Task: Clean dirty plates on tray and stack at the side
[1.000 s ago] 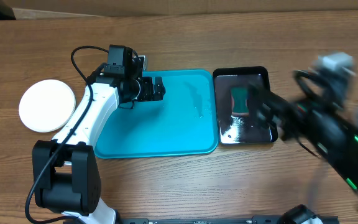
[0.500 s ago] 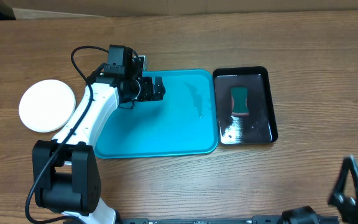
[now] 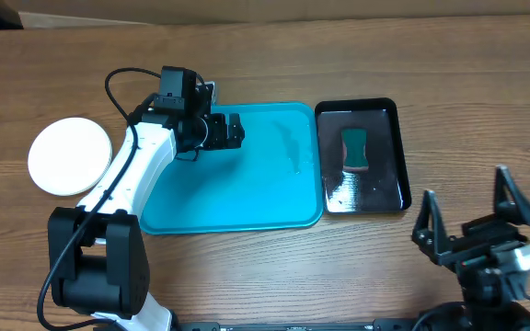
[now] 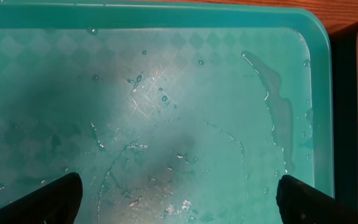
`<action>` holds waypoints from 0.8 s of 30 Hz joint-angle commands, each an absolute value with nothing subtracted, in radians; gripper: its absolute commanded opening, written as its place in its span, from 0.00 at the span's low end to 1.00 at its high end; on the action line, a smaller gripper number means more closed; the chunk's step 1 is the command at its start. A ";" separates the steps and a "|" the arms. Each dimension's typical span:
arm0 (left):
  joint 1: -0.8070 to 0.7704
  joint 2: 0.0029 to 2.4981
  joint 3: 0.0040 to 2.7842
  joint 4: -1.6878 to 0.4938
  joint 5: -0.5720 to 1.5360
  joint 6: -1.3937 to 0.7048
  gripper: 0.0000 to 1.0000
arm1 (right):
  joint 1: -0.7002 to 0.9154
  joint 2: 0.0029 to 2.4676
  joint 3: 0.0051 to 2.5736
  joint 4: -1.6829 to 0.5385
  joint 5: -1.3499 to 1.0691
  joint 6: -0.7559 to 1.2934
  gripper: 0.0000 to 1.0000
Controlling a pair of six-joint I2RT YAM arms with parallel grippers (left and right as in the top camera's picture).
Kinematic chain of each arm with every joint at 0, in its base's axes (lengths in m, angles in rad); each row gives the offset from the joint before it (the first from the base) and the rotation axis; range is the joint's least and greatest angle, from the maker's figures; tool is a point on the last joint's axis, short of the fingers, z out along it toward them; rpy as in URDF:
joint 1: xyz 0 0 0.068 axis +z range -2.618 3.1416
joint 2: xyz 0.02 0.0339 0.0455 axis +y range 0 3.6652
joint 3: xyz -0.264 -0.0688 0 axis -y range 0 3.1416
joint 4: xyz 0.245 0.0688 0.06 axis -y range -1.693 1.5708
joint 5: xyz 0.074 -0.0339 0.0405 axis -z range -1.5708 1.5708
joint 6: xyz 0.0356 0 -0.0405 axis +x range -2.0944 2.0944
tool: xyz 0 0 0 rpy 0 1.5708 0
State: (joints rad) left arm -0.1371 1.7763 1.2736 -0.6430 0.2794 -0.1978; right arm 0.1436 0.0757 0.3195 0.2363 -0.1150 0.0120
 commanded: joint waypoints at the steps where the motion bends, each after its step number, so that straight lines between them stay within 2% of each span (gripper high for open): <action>1: -0.138 1.746 1.271 -0.643 0.278 -0.171 1.00 | 0.133 0.012 0.239 0.247 -0.133 -0.001 1.00; 16: -0.138 1.746 1.271 -0.643 0.278 -0.171 1.00 | 0.091 0.003 0.005 0.281 -0.136 -0.001 1.00; 24: -0.138 1.746 1.271 -0.643 0.278 -0.171 1.00 | 0.045 0.003 0.007 0.089 -0.176 -0.036 1.00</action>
